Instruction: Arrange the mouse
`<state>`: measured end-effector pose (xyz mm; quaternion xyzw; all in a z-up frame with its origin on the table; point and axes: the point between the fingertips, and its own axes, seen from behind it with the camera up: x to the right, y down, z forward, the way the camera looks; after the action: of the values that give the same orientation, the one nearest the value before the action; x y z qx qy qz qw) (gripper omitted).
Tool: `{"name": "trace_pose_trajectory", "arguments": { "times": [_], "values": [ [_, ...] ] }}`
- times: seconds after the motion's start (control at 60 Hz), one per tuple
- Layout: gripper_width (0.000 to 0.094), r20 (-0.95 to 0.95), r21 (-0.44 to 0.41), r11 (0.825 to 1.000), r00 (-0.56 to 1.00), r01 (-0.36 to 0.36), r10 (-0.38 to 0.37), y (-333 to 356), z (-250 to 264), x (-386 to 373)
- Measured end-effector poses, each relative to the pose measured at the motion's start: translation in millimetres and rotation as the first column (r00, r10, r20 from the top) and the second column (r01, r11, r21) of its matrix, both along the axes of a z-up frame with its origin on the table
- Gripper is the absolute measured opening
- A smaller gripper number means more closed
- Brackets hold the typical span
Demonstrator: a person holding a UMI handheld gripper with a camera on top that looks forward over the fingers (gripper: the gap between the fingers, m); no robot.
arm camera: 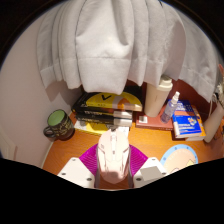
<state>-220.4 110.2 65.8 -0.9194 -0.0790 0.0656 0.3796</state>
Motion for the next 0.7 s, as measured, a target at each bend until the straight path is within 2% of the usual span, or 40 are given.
{"name": "trace_pose_trajectory", "arguments": {
  "times": [0.083, 0.2, 0.317, 0.383, 0.483, 0.6, 0.7],
  "values": [
    [0.0393, 0.007, 0.098, 0.995, 1.000, -0.011, 0.011, -6, 65, 39],
    [0.0396, 0.001, 0.233, 0.972, 1.000, 0.013, -0.014, -13, 144, 105],
    [0.0393, 0.039, 0.282, 0.957, 0.996, 0.063, -0.077, -19, 169, 186],
    [0.0390, 0.063, 0.273, 0.956, 0.990, 0.103, -0.124, -23, 156, 228],
    [0.0389, 0.051, 0.192, 0.969, 0.985, 0.153, -0.166, -29, 102, 266],
    [0.0388, 0.048, 0.067, 0.984, 0.985, 0.164, -0.168, -34, 25, 278],
    [0.0388, 0.016, -0.021, 0.988, 0.988, 0.153, -0.153, -41, -33, 267]
  ]
}}
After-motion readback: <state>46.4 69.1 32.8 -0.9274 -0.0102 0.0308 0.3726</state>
